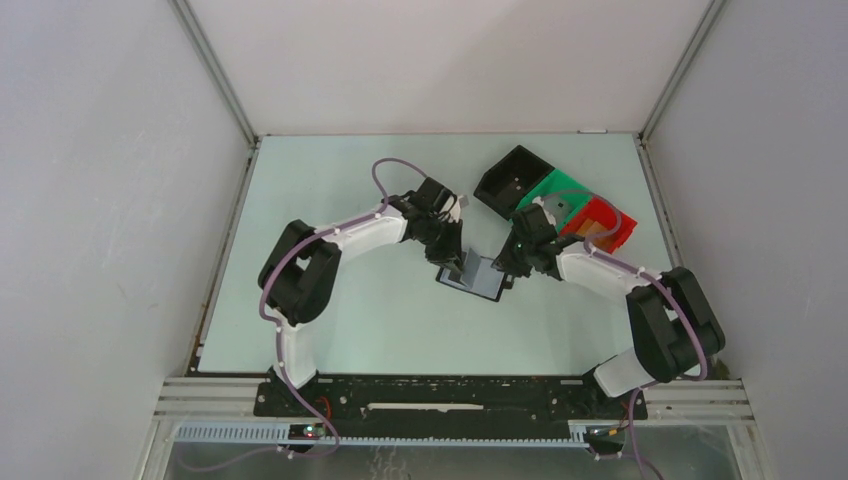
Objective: Take the credit cards out of the card holder
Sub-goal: Remove the credit card from the card holder.
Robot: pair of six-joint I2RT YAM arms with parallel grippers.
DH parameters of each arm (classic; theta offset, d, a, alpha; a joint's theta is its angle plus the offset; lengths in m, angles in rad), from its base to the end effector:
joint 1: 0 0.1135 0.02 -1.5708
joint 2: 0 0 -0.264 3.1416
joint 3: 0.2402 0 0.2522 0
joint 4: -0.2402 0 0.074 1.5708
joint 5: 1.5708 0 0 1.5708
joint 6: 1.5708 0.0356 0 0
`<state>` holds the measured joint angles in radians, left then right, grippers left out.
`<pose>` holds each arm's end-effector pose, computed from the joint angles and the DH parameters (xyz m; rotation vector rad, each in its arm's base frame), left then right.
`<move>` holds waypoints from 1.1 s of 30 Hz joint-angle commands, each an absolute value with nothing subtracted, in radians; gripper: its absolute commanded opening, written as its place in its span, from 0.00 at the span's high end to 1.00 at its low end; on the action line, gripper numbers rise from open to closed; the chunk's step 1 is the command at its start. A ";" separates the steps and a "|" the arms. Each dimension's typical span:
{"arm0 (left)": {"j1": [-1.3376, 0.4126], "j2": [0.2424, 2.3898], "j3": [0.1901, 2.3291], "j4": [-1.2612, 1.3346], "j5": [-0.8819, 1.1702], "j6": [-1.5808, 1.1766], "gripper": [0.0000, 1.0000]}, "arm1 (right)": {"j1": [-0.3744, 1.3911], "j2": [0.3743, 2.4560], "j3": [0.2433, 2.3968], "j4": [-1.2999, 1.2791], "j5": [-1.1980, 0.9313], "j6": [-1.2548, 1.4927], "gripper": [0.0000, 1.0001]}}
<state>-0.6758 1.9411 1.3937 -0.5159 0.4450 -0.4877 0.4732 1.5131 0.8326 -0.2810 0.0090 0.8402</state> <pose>0.3084 -0.2669 0.1906 0.4283 2.7840 -0.9322 0.2633 0.1344 0.1797 0.4800 2.5660 0.4918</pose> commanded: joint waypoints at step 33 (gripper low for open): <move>-0.704 1.900 1.445 -0.436 0.568 -0.523 0.75 | 0.361 1.450 0.800 -0.408 0.097 0.871 0.74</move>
